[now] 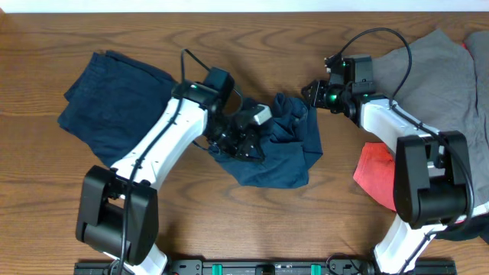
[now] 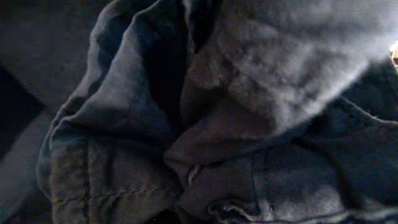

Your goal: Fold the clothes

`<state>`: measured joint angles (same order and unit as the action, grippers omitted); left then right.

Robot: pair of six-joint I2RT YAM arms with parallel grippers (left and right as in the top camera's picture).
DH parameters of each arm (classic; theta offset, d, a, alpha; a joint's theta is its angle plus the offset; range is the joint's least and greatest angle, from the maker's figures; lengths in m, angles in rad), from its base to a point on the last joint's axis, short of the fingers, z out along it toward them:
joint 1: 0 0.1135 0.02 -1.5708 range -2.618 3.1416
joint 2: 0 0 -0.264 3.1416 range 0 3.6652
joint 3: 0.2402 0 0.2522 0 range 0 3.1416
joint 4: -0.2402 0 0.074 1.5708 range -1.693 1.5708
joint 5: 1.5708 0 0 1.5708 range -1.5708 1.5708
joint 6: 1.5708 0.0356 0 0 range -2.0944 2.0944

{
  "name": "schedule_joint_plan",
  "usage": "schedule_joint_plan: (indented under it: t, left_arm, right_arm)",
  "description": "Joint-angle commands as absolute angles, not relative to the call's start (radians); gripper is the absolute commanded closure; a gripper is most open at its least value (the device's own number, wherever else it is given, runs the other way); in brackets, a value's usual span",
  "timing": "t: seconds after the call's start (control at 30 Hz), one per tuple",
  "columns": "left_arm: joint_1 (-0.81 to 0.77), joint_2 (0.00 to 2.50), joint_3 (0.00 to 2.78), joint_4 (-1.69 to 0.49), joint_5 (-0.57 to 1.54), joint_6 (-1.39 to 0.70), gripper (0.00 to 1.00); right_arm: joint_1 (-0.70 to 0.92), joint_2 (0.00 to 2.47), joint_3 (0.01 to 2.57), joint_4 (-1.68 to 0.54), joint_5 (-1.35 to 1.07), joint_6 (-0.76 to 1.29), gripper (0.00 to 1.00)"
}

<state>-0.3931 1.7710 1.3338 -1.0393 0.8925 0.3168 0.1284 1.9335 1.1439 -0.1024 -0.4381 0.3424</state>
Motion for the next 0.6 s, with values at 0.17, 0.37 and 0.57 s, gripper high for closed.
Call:
schedule_joint_plan:
  t: [0.17,0.37,0.57]
  left_arm:
    - [-0.287,1.745,1.346,-1.031,0.881,0.347,0.88]
    - [-0.263,1.745,1.346,-1.014,0.878,0.347,0.88]
    - [-0.263,1.745,1.346,-1.012,0.878,0.347,0.88]
  right_arm:
    - [0.123,1.78,1.159,-0.392,-0.602,-0.014,0.57]
    - [0.123,1.781,1.157,-0.618,-0.756,-0.369,0.48]
    - [0.123,1.781,1.157,-0.643,-0.785,-0.455,0.48]
